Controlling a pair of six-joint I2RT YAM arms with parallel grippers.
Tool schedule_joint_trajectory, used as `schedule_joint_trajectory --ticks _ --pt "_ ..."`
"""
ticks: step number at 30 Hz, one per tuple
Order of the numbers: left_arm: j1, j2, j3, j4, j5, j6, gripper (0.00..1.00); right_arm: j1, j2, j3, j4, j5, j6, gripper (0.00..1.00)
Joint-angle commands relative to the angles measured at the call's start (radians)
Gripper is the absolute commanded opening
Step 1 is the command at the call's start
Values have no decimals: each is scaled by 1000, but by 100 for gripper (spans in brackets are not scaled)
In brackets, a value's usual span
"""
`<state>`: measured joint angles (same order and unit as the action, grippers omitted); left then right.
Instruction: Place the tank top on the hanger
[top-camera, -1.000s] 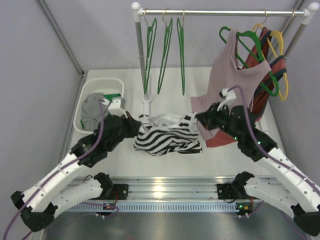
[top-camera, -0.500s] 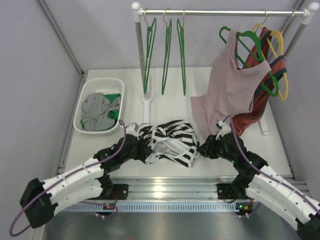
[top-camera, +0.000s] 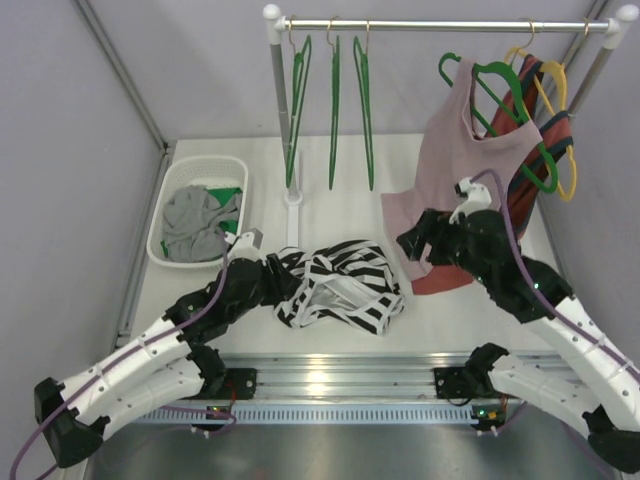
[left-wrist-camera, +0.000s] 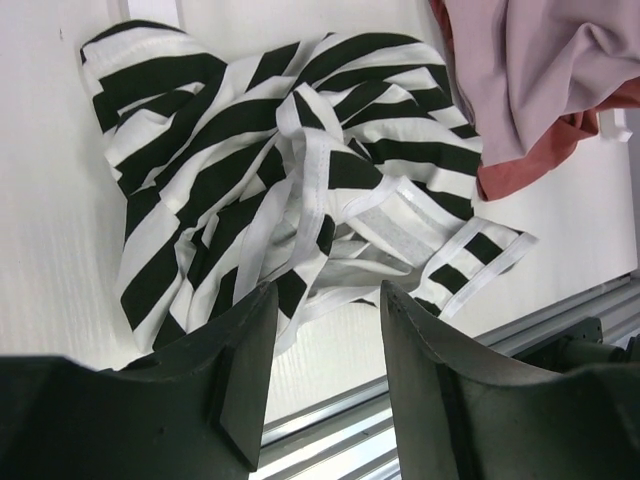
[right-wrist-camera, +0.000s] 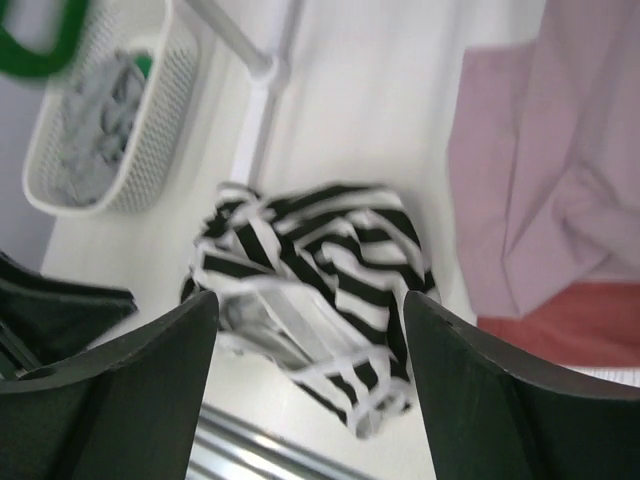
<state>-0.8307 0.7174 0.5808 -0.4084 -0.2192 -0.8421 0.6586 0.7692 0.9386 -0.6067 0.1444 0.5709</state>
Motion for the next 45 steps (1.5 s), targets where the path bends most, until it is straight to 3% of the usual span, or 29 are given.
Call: schedule_joint_trajectory --ticks 1,5,8,17,20,25,31,45 --pt "-4 -1 73 -55 -48 29 51 3 160 294 -62 138 -100 75" --pt "-2 11 122 -64 -58 43 51 -10 423 703 -129 195 -177 73" --pt "-2 16 139 -72 -66 52 51 -31 574 923 -160 184 -227 72" --pt "-2 -9 149 -92 -100 67 51 -40 869 1264 -142 169 -318 68" --pt "-2 -15 151 -98 -104 71 51 -39 927 1302 -143 161 -327 60" --pt "-2 -13 143 -104 -103 69 51 -39 966 1303 -130 184 -347 55" --pt "-2 -24 133 -110 -103 58 50 -36 976 1293 -128 221 -370 39" --pt "-4 -16 116 -107 -103 55 50 -25 967 1290 -93 230 -416 32"
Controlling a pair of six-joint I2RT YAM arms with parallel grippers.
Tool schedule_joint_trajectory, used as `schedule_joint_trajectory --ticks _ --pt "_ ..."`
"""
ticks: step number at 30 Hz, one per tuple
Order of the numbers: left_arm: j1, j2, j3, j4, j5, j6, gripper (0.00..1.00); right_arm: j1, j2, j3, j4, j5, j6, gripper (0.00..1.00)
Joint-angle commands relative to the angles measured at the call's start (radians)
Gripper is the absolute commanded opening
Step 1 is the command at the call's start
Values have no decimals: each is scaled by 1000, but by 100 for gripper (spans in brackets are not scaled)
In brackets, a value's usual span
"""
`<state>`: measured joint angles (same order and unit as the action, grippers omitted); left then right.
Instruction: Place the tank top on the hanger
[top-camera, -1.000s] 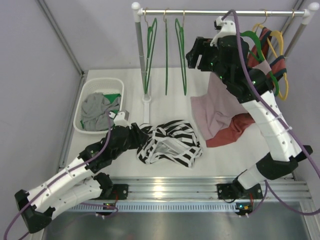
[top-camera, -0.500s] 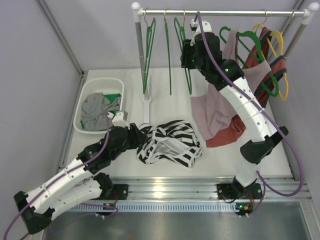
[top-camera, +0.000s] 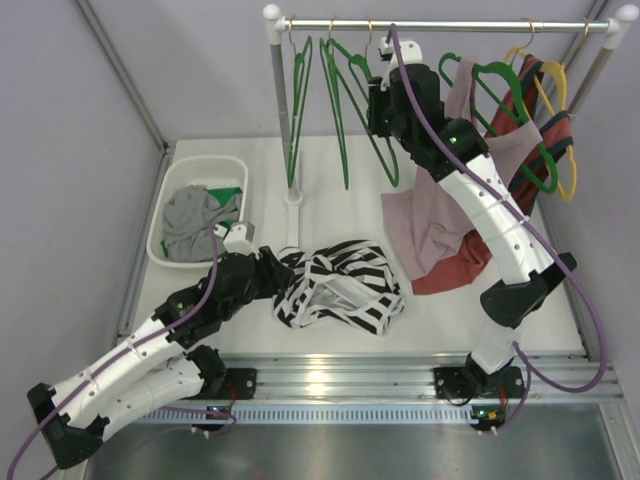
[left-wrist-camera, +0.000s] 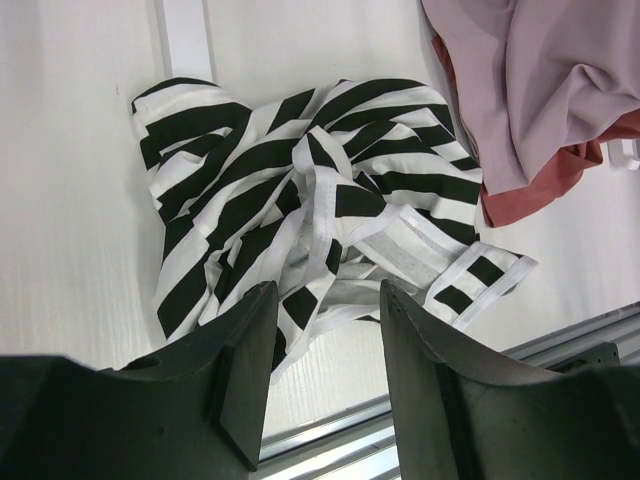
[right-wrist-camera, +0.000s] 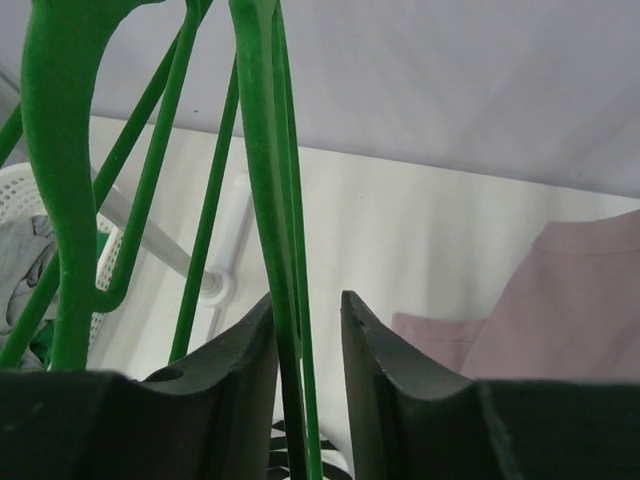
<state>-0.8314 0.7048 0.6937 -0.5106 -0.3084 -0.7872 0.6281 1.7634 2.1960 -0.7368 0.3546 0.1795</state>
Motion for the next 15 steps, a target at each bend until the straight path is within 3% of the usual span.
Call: schedule_joint_trajectory --ticks 1,6,10,15 --pt "-2 -4 3 -3 -14 0 50 7 -28 36 40 20 -28 29" --pt "-2 -4 -2 -5 -14 -1 50 12 -28 36 48 18 -46 17" --pt "0 -1 0 -2 -12 -1 50 10 -30 42 54 35 -60 2" --pt "-2 5 4 0 -9 0 50 12 -54 33 94 47 -84 0"
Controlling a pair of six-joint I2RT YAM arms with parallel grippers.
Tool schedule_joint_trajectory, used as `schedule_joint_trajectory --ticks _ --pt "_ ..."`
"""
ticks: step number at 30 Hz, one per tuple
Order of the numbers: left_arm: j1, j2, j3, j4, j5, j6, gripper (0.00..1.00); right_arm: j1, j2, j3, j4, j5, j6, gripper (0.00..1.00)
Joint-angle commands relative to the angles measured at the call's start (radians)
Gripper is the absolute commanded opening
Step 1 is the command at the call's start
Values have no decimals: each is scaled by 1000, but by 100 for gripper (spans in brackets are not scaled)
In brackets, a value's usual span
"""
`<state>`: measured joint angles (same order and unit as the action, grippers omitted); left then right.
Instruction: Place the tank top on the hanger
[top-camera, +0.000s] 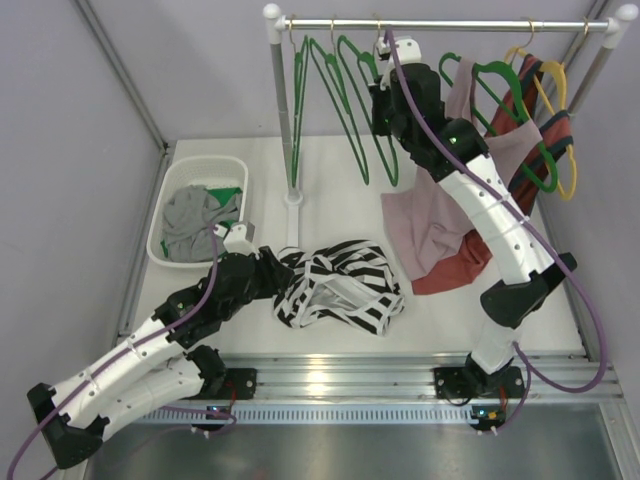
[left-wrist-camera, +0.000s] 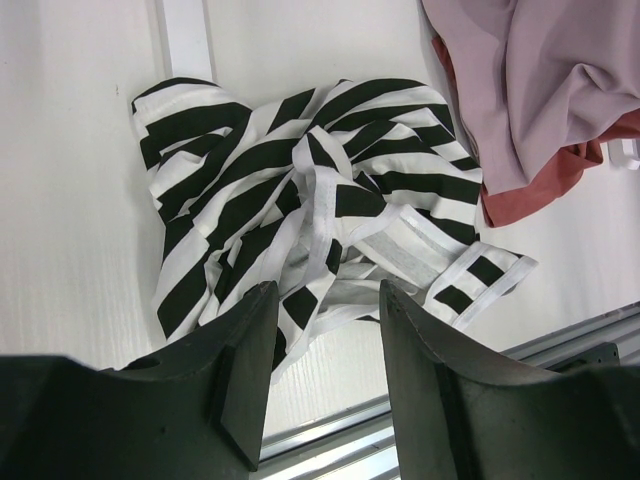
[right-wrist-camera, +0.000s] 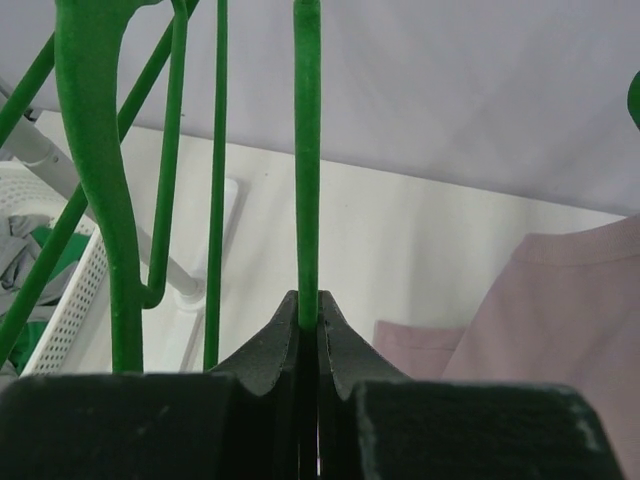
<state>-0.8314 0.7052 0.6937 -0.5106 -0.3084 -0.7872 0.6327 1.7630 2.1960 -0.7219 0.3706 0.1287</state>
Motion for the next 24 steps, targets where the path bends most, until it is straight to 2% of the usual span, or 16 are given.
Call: schedule_joint_trajectory --ticks 1,12,24 --pt "-2 7 4 3 -9 0 50 7 -68 22 102 34 -44 0" --pt "-2 22 4 11 -6 0 50 7 -137 -21 168 57 -92 0" --pt "-2 103 -16 20 9 9 52 7 -387 -353 222 28 -21 0"
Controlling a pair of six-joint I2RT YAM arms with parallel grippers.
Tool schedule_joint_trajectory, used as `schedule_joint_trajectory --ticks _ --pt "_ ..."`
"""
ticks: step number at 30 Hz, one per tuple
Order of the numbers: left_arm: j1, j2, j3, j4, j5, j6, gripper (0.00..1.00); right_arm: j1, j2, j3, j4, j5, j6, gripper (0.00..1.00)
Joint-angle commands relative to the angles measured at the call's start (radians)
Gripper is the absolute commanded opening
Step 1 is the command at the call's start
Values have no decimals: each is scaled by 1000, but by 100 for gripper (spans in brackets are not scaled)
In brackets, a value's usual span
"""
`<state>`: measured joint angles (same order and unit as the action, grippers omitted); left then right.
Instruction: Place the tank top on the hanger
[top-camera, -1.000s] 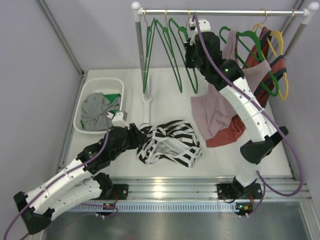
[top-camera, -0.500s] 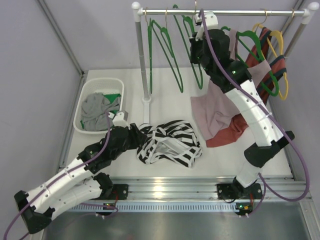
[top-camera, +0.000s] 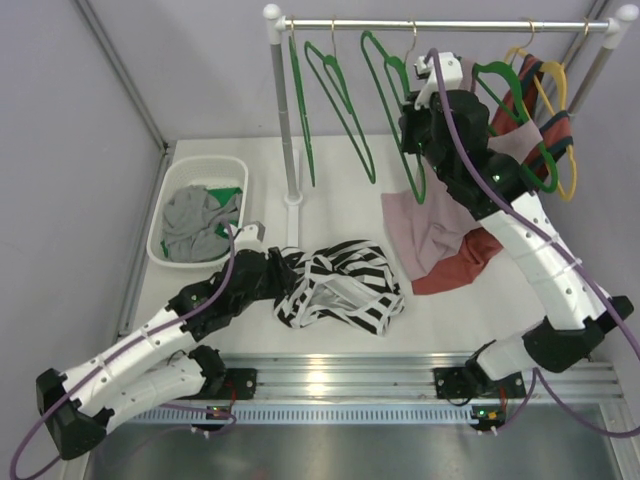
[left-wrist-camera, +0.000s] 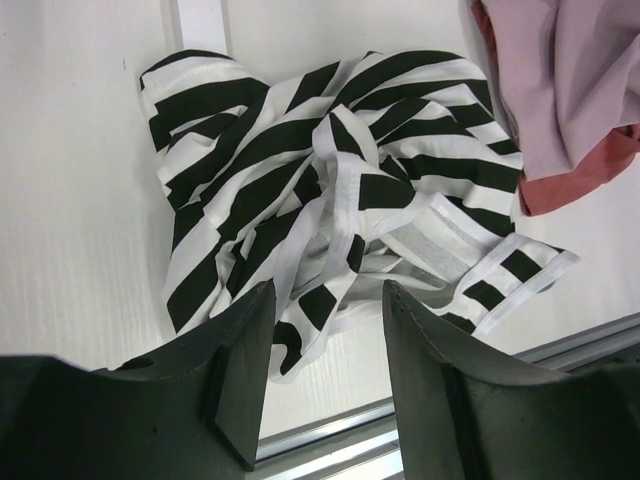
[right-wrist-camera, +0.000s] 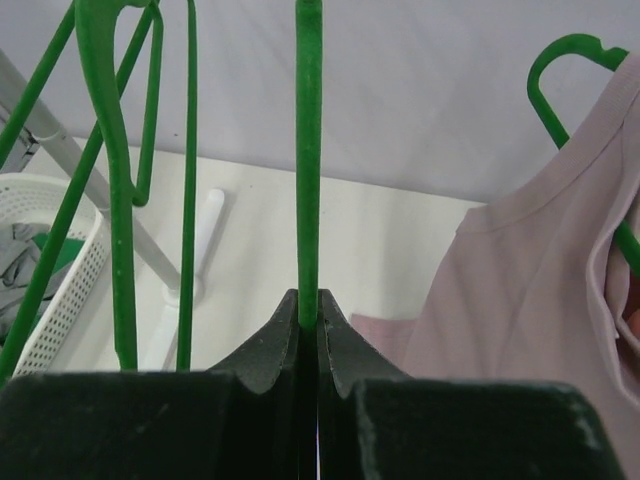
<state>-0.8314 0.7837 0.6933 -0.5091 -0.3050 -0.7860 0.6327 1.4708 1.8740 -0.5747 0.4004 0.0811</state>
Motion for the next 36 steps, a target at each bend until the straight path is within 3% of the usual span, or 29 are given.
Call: schedule_joint_trajectory --ticks 1,11,18,25,31,35,36 --pt "-2 31 -20 23 15 8 52 7 -134 -73 69 -6 37 0" --pt "-31 112 -61 38 83 34 50 7 -496 -504 -16 -144 184 0" --pt "-178 202 -22 -5 -43 34 50 7 -733 -783 -123 -250 292 0" --pt "-261 337 49 -83 -184 14 49 7 -906 -885 -218 -319 351 0" --pt "-299 425 107 -111 -243 30 48 7 -938 -918 -255 -367 358 0" --pt "-302 453 124 -108 -255 40 44 9 -945 -921 -269 -396 353 0" --pt "-301 454 124 -111 -261 42 39 7 -945 -917 -281 -420 345 0"
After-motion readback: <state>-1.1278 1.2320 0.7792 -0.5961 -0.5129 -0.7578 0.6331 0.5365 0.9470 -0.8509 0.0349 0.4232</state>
